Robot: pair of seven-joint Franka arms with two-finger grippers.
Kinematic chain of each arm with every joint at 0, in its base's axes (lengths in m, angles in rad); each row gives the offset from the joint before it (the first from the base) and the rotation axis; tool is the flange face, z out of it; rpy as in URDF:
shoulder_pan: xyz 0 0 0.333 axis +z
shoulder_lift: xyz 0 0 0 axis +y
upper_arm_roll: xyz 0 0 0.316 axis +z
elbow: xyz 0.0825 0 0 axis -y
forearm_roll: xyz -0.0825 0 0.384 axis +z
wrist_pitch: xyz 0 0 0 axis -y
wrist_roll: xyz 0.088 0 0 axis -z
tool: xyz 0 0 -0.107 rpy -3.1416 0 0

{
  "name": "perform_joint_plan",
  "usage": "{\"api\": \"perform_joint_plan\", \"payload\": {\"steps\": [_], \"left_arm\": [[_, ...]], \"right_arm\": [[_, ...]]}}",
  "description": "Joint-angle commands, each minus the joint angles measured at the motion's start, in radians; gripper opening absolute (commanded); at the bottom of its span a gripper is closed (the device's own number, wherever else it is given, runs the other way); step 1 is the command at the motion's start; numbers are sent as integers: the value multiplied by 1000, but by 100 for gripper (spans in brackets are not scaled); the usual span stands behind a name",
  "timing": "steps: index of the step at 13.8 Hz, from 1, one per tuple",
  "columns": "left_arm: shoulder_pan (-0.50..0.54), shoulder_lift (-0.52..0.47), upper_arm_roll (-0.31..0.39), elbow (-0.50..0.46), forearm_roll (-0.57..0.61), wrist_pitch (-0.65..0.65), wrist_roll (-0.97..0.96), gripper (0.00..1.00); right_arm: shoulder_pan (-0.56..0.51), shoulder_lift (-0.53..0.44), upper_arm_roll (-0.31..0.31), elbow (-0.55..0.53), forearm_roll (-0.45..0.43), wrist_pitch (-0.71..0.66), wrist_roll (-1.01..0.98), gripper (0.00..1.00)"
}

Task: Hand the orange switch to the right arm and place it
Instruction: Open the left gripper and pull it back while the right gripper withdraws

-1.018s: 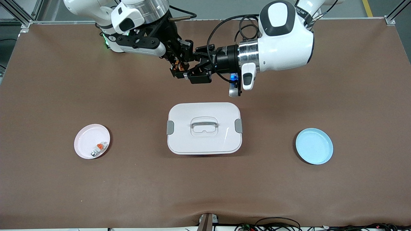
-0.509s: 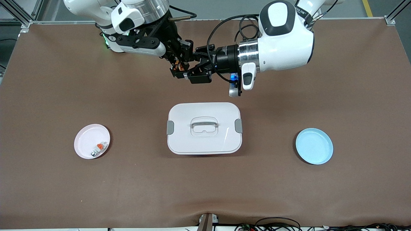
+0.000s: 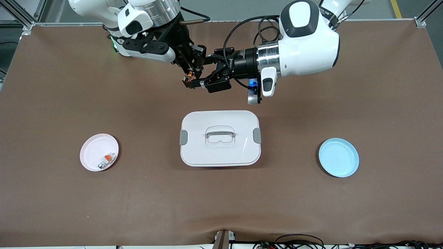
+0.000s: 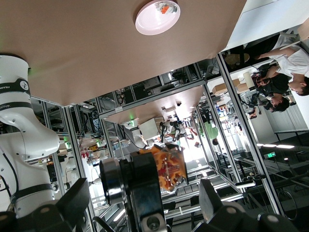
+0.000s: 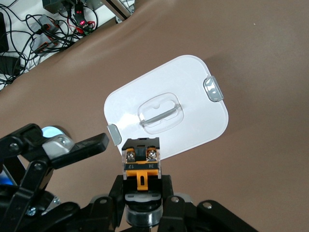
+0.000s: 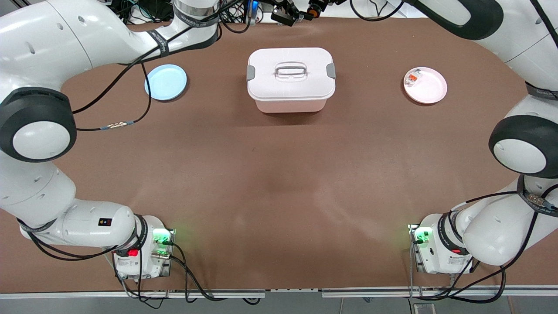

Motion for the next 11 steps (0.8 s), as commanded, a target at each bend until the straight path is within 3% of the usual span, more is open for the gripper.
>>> {"api": "perform_joint_plan", "payload": {"steps": [1,7,11], "left_arm": [[0,1,-3,14,31,6,-26,100],[10,-22,-3,6,108,-5,-34,100],[20,-59,-1,6,235,-93,-78,100]], "right_arm": [[-2,-1,0,8,-8,-8,10,0],[-40,-13,-5,-2,-5,-94,-162,0],[-83,-18,-5,-6,-19,-198,-592,0]]}}
